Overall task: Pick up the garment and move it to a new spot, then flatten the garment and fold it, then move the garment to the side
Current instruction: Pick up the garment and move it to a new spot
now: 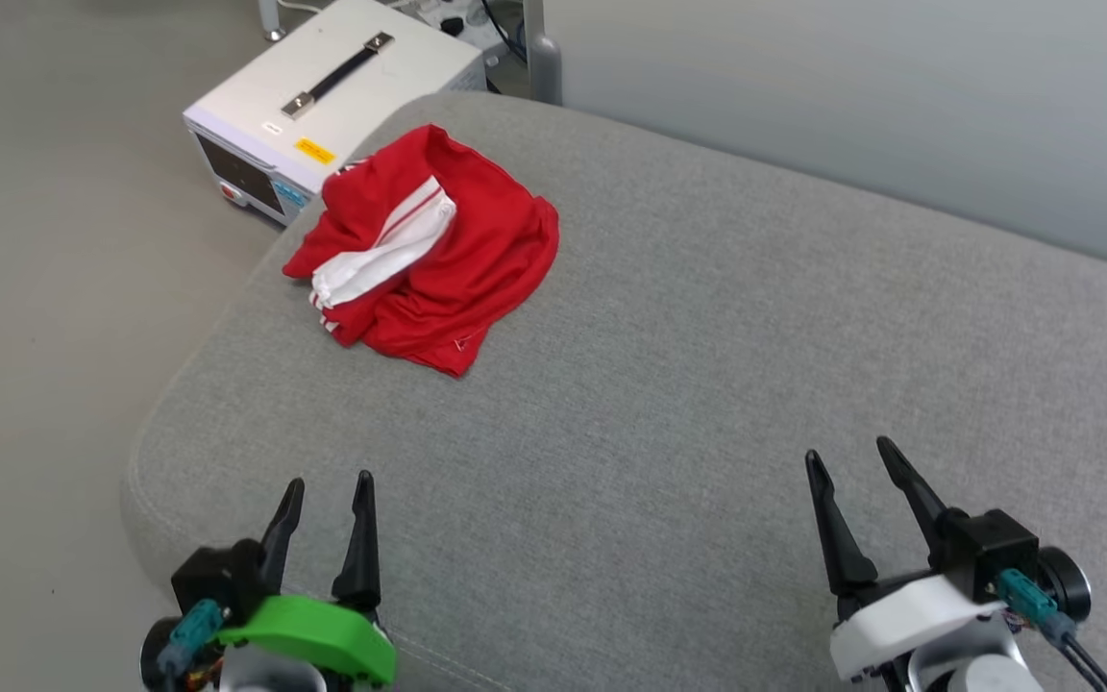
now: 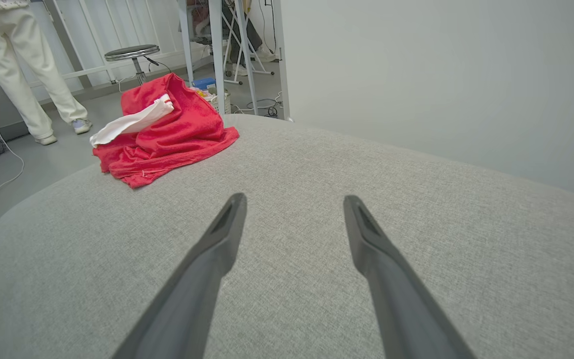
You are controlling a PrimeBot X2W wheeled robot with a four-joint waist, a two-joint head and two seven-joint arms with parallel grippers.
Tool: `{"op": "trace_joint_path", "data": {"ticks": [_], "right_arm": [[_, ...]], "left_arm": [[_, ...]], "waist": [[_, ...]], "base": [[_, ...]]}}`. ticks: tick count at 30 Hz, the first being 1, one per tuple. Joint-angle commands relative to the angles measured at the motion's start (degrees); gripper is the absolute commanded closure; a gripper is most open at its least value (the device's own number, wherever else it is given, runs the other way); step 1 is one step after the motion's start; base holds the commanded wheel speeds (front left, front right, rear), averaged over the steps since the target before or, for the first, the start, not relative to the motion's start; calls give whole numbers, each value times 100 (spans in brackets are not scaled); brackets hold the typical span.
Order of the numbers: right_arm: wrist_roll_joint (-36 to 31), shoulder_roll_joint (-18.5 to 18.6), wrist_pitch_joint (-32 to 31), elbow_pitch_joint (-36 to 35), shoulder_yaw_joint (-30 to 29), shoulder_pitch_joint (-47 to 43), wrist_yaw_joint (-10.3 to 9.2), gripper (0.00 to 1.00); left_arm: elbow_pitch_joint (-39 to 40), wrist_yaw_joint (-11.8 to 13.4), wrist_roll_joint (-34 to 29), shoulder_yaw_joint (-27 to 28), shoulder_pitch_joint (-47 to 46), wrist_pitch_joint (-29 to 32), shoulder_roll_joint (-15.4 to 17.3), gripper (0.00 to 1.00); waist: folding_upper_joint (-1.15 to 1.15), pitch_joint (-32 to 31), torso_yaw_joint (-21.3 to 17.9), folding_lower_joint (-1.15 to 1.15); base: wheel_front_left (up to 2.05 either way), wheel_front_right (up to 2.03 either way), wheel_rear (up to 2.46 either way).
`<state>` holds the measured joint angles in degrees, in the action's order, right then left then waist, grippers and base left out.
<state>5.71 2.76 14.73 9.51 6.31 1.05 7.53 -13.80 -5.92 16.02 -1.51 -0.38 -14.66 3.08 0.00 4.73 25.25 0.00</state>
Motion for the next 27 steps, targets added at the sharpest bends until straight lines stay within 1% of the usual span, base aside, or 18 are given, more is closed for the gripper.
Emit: {"op": "trace_joint_path", "data": {"ticks": [1,5,7,12,17,22,27], "right_arm": [[-70,11,27,-42,11,171,-4,0],[-201,44,22,-157,47,365,-4,0],[-242,76,2,-229,82,461,-4,0],[-327,154,-83,-446,141,709,-4,0],[-336,171,-101,-471,209,895,-4,0],[-334,187,-76,-410,284,1003,-4,0],[-332,207,-52,-396,298,1094,-4,0]], "left_arm": [[-109,-54,-61,17,-288,-34,23,0],[-672,-127,-56,-115,-1017,-34,274,0],[-1006,-143,-22,-256,-1508,38,501,0],[-1596,-154,247,-789,-2859,502,1089,0],[-2111,-156,718,-1373,-3862,1083,1673,0],[-2627,-156,1028,-1835,-4554,1638,2158,0],[-3124,-156,1292,-2099,-4989,1950,2407,0]], "waist": [[0,376,-230,0],[0,804,-427,0],[0,1006,-531,0],[0,1524,-753,0],[0,1809,-1015,0],[0,1985,-1229,0],[0,2148,-1375,0]], "base": [[0,0,0],[0,0,0],[0,0,0],[0,0,0],[0,0,0],[0,0,0],[0,0,0]]}}
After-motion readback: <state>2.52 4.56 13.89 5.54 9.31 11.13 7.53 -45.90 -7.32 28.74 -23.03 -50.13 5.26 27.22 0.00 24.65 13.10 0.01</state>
